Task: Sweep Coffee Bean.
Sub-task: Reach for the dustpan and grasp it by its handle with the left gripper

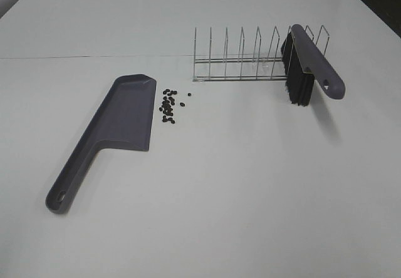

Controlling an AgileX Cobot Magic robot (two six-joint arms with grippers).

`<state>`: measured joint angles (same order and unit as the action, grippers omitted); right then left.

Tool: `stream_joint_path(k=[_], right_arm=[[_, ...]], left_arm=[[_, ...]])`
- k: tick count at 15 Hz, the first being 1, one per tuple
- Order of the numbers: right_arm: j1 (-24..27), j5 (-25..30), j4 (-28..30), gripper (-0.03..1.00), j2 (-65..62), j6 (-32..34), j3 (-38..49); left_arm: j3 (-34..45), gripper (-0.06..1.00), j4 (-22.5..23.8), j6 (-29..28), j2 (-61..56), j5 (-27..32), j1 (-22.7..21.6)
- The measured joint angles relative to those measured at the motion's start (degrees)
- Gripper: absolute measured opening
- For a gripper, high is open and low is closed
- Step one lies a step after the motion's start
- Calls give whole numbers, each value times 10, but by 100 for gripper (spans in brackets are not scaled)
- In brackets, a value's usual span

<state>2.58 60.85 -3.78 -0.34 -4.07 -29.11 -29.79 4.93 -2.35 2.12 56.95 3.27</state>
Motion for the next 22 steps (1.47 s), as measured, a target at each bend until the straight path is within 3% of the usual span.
stream_joint_path(k=[2, 5, 7, 10, 15, 18, 22], right_arm=[[0, 0, 0, 71, 0, 0, 0], [0, 0, 0, 71, 0, 0, 0], [0, 0, 0, 71, 0, 0, 0], [0, 0, 0, 71, 0, 0, 0], [0, 0, 0, 71, 0, 0, 0], [0, 0, 0, 71, 0, 0, 0], [0, 0, 0, 71, 0, 0, 0]], left_arm=[[-4, 90, -13, 1, 56, -53, 0], [-4, 90, -121, 49, 209, -182, 0], [-13, 90, -176, 107, 328, -233, 0], [-70, 89, -209, 140, 507, -242, 0], [-188, 88, -218, 142, 737, -225, 3], [-224, 88, -218, 139, 853, -219, 45], [-258, 88, -205, 79, 983, -215, 97]])
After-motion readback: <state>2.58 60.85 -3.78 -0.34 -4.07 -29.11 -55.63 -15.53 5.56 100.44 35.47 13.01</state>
